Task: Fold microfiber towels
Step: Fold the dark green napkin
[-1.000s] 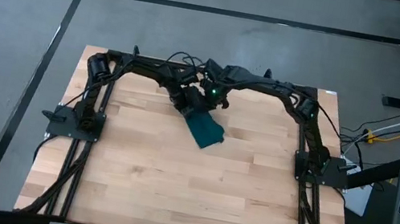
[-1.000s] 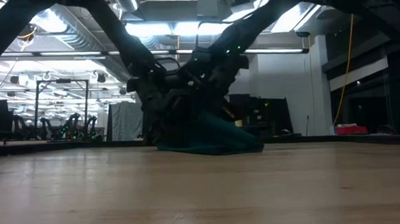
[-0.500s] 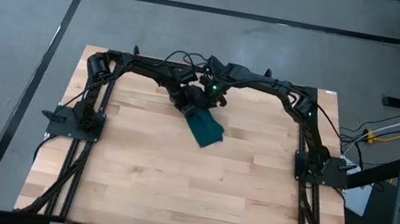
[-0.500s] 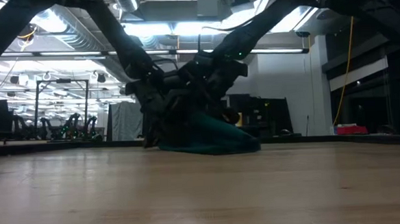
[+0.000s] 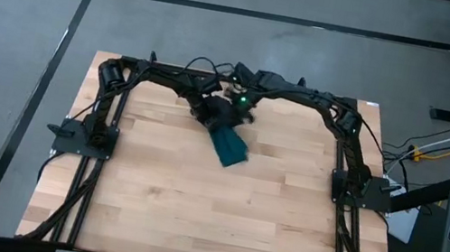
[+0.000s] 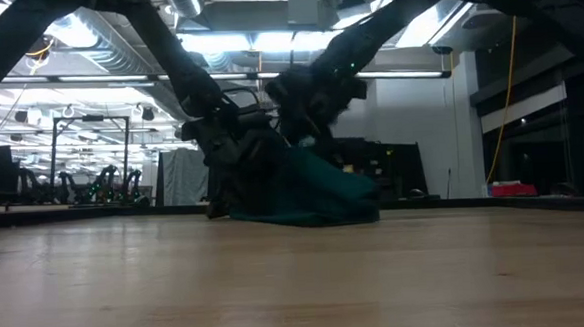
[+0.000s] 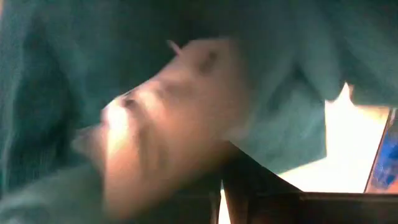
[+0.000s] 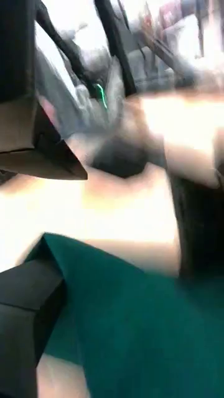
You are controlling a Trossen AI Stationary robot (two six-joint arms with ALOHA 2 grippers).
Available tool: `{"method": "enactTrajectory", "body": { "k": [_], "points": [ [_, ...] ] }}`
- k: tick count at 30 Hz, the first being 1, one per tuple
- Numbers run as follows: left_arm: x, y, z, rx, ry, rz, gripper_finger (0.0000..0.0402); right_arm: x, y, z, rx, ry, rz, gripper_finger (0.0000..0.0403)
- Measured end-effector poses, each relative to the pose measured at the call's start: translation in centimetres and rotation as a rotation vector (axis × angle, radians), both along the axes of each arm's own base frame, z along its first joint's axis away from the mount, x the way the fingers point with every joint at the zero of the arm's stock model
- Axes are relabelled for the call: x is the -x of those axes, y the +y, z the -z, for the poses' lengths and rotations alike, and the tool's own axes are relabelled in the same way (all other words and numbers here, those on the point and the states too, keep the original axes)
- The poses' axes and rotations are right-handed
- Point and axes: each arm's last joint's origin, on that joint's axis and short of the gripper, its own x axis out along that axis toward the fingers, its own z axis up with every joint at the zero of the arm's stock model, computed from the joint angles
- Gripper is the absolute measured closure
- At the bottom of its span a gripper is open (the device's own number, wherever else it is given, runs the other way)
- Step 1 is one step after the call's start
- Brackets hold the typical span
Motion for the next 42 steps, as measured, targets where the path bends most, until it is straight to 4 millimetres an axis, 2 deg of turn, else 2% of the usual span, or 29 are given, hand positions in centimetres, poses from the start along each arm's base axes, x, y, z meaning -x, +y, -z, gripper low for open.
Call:
{"method": "enactTrajectory", "body": {
  "k": [2, 5, 8, 13, 22, 26, 33, 37, 42],
  "points": [
    [-0.1, 0.2, 0.1, -0.011, 0.006, -0.054, 0.0399, -0.6, 0.3, -1.5, -0.012, -0.120, -0.040, 0.0211],
    [-0.2, 0.3, 0.1, -0.011, 0.005, -0.073, 0.0399, -0.2, 0.8, -3.0, -0.045, -0.167, -0.082, 0.0219],
    [-0.2, 0.3, 0.1, -0.013, 0.006, -0.074, 0.0399, 0.6, -0.3, -2.8, 0.048, -0.106, -0.024, 0.0222],
    [-0.2, 0.3, 0.1, -0.018, 0.004, -0.066, 0.0399, 2.3, -1.8, -5.2, 0.136, -0.116, 0.039, 0.0215],
    [-0.2, 0.3, 0.1, -0.019, 0.003, -0.065, 0.0399, 3.3, -1.9, -7.3, 0.176, -0.153, 0.055, 0.0197],
    [-0.2, 0.5, -0.1, -0.013, -0.012, -0.080, 0.0397, 4.5, -1.9, -8.9, 0.273, -0.142, 0.067, 0.0195],
    [0.3, 1.2, -2.1, 0.012, -0.125, -0.069, 0.0363, 7.6, -2.8, -10.3, 0.478, -0.014, 0.078, 0.0206],
    [0.9, 2.1, -5.4, -0.014, -0.236, -0.074, 0.0343, 8.6, -3.9, -10.6, 0.528, -0.003, 0.086, 0.0212],
    [2.3, 2.8, -8.5, -0.001, -0.289, -0.136, 0.0329, 9.6, -4.9, -10.5, 0.620, 0.043, 0.064, 0.0217]
  ]
}}
